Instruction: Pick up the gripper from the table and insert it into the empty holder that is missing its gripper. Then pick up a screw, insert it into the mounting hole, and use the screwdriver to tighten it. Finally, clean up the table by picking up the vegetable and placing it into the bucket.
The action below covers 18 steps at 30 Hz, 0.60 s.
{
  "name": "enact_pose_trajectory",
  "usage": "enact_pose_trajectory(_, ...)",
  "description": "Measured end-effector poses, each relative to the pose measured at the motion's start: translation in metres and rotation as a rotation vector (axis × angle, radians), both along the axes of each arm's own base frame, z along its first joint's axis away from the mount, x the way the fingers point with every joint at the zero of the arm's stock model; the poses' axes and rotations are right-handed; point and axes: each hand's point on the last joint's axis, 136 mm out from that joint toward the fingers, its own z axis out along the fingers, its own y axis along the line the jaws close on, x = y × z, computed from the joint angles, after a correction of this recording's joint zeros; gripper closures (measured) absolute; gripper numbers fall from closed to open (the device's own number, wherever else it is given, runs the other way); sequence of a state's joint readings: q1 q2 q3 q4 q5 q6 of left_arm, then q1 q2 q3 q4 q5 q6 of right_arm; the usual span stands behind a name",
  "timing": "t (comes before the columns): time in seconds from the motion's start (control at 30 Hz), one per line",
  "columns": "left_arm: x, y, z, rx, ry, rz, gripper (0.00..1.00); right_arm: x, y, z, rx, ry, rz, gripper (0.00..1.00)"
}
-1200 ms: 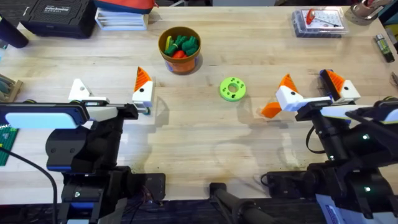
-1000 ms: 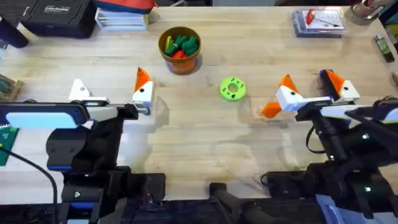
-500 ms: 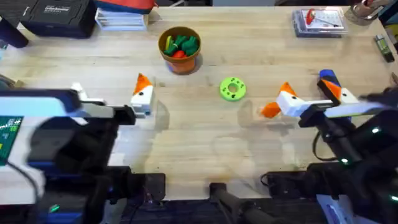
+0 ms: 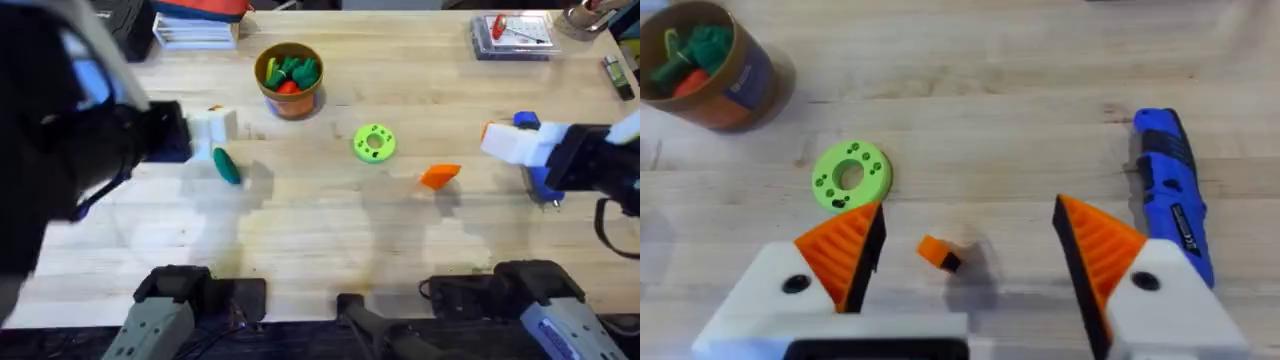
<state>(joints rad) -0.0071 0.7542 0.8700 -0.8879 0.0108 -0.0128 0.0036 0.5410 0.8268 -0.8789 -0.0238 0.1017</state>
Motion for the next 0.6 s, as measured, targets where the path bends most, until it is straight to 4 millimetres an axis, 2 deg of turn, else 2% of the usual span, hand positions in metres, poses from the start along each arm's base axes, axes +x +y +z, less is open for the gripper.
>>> enact_pose_trajectory(0.1, 0.006, -0.01, -0.02, -0.043, 0.101, -0.037, 0.012, 0.002, 0.0, -0.004, 0.0, 0.035, 0.0, 0.007)
enact_pose_trajectory(0.23, 0.001, -0.018, -0.051, -0.085, 0.262, -0.063, 0.012, 0.001, 0.0, -0.005, 0.0, 0.043, 0.0, 0.008)
enact_pose_trajectory(0.43, 0.003, -0.022, -0.086, -0.146, 0.432, -0.008, 0.013, 0.001, 0.0, -0.005, 0.0, 0.043, 0.0, 0.007)
enact_pose_trajectory(0.47, 0.004, -0.022, -0.089, -0.157, 0.445, 0.009, 0.045, 0.001, 0.0, -0.005, 0.0, 0.043, 0.0, 0.007)
enact_pose_trajectory(0.6, 0.012, -0.022, -0.094, -0.179, 0.448, 0.045, 0.647, 0.001, 0.0, -0.005, 0.0, 0.043, 0.0, 0.008)
